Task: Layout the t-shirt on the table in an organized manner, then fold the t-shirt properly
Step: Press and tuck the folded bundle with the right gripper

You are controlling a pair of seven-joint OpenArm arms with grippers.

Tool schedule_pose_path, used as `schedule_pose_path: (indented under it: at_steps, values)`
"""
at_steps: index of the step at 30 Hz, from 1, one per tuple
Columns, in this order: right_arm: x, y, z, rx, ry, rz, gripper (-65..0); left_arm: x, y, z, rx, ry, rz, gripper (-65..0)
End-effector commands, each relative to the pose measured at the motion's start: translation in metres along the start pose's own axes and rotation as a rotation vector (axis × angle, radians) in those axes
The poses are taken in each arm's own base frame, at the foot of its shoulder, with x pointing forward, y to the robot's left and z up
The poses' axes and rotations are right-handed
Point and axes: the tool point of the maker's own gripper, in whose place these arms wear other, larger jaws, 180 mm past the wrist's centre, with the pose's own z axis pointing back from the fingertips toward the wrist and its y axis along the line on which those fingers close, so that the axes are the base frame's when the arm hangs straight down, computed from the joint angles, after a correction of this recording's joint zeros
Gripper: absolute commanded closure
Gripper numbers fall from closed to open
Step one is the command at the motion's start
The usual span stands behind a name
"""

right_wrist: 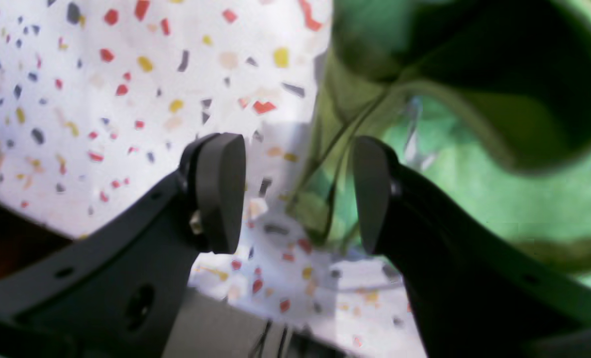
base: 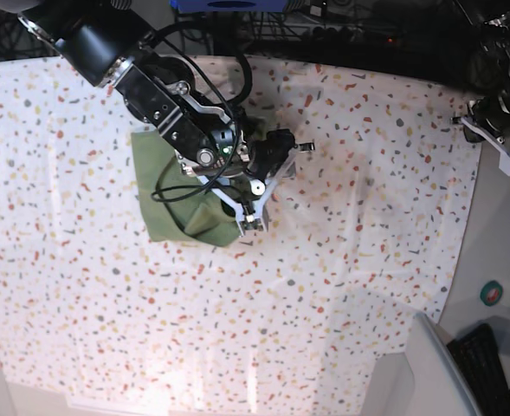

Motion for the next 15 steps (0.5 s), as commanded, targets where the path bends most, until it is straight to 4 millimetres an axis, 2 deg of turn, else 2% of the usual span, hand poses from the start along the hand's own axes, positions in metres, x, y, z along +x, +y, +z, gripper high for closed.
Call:
schedule_pose_path:
  at_steps: [1, 4, 6, 7, 8, 11, 13, 15]
  values:
    - [0.014, 0.015, 0.014, 0.05, -0.042, 0.028, -30.5, 0.015, 0.011, 0.006, 0.017, -0.037, -0.012, 0.0]
    - [0.01, 0.024, 0.05, 0.113, -0.073, 0.051, -23.4, 0.011, 0.018, 0.006, 0.022, -0.025, 0.001, 0.0]
    - [0.019, 0.012, 0.075, 0.122, -0.142, 0.002, -14.4, 0.008, 0.022, 0.007, 0.029, -0.017, -0.004, 0.0]
    - [0.025, 0.0, 0.082, 0.102, -0.168, -0.06, -7.2, 0.008, 0.022, 0.007, 0.03, -0.015, -0.004, 0.0]
    - [0.032, -0.014, 0.084, 0.075, -0.19, -0.119, 0.0, 0.008, 0.023, 0.007, 0.03, -0.016, -0.003, 0.0]
    - [0.046, -0.06, 0.074, -0.032, -0.233, -0.231, 0.0, 0.008, 0.022, 0.007, 0.029, -0.016, -0.006, 0.0]
    - [0.048, -0.087, 0.063, -0.098, -0.241, -0.276, 0.0, 0.008, 0.022, 0.007, 0.028, -0.016, -0.005, 0.0]
    - [0.05, -0.101, 0.051, -0.145, -0.232, -0.281, 0.0, 0.009, 0.021, 0.007, 0.026, -0.019, -0.004, 0.0]
